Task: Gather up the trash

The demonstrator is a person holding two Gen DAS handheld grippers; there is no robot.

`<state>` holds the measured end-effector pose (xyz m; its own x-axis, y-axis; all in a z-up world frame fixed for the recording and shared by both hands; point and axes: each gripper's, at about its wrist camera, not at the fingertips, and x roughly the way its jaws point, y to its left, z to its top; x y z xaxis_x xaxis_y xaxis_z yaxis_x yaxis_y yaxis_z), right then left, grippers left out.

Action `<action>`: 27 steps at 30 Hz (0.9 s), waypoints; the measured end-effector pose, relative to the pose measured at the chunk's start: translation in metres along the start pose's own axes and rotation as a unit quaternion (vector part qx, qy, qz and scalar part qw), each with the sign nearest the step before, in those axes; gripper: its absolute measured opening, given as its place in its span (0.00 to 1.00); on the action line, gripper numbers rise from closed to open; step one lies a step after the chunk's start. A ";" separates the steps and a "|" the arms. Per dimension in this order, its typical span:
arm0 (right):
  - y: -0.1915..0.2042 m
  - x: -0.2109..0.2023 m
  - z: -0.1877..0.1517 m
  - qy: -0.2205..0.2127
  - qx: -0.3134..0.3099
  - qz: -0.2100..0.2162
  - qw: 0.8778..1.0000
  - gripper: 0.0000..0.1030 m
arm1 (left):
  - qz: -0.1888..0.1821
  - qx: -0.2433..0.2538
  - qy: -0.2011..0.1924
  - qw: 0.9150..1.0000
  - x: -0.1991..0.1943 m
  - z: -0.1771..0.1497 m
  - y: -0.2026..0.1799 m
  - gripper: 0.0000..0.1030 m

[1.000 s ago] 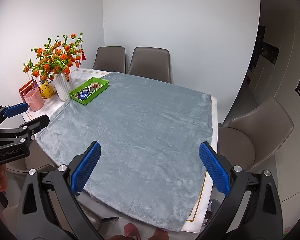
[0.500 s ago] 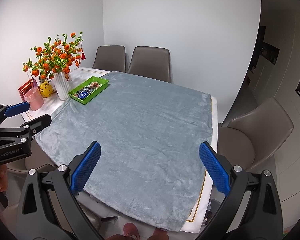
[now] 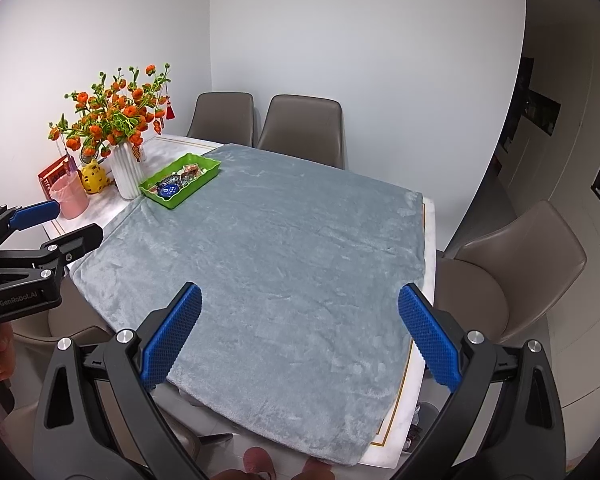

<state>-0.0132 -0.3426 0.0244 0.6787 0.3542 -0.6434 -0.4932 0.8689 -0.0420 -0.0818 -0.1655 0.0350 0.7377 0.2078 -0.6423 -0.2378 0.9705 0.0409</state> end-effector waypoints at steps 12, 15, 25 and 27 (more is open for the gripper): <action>-0.001 0.000 0.000 -0.002 -0.003 0.004 1.000 0.93 | 0.002 -0.002 -0.001 1.000 0.002 0.000 0.005 0.84; -0.001 0.001 0.000 -0.002 -0.003 0.004 1.000 0.93 | 0.004 -0.001 -0.002 1.000 0.003 0.000 0.004 0.84; -0.003 0.002 0.000 -0.002 -0.005 0.007 1.000 0.93 | 0.005 -0.001 -0.001 1.000 0.006 0.001 0.004 0.84; -0.003 0.002 0.001 -0.002 -0.006 0.008 1.000 0.93 | 0.006 -0.003 0.001 1.000 0.007 0.001 0.004 0.84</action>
<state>-0.0098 -0.3445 0.0235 0.6729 0.3695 -0.6409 -0.5107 0.8588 -0.0411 -0.0766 -0.1599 0.0315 0.7339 0.2196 -0.6428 -0.2503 0.9671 0.0447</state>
